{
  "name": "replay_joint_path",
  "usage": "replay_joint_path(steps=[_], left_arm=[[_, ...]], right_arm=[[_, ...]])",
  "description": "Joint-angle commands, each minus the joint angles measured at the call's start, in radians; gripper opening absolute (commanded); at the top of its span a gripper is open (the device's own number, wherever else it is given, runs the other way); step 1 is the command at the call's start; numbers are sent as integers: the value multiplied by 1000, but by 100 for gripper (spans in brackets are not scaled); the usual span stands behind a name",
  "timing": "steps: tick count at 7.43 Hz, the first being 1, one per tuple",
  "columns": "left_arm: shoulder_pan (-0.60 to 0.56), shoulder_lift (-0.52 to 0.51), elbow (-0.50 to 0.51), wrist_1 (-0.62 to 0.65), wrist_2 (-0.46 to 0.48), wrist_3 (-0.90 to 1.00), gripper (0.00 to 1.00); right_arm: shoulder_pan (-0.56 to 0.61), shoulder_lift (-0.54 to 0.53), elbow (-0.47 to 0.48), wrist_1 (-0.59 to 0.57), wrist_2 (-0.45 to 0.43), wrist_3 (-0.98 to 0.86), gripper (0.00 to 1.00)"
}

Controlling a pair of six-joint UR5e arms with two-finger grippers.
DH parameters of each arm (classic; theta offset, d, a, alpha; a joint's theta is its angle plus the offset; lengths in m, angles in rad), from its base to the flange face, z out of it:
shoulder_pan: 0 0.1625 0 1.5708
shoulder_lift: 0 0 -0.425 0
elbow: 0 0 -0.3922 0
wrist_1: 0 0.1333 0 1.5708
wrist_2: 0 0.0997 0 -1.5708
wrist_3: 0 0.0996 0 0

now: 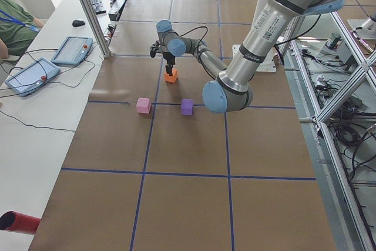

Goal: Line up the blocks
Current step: 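Move the left gripper over the orange cube and lower onto it, then close the left gripper on the orange cube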

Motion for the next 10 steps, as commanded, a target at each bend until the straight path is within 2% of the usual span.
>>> replay_joint_path(steps=[1,6,8,9,10], left_arm=[[4,-2,26,-35,13,-6,100],[23,-15,90,-106,20,-38,100],[27,-16,95,-107,58,-35,99],[27,-15,94,-106,58,-38,84],[27,-15,89,-106,58,-38,52]], right_arm=[[0,0,0,0,0,1,100],[0,0,0,0,0,1,100],[0,0,0,0,0,1,100],[0,0,0,0,0,-1,100],[-1,0,0,0,0,-1,100]])
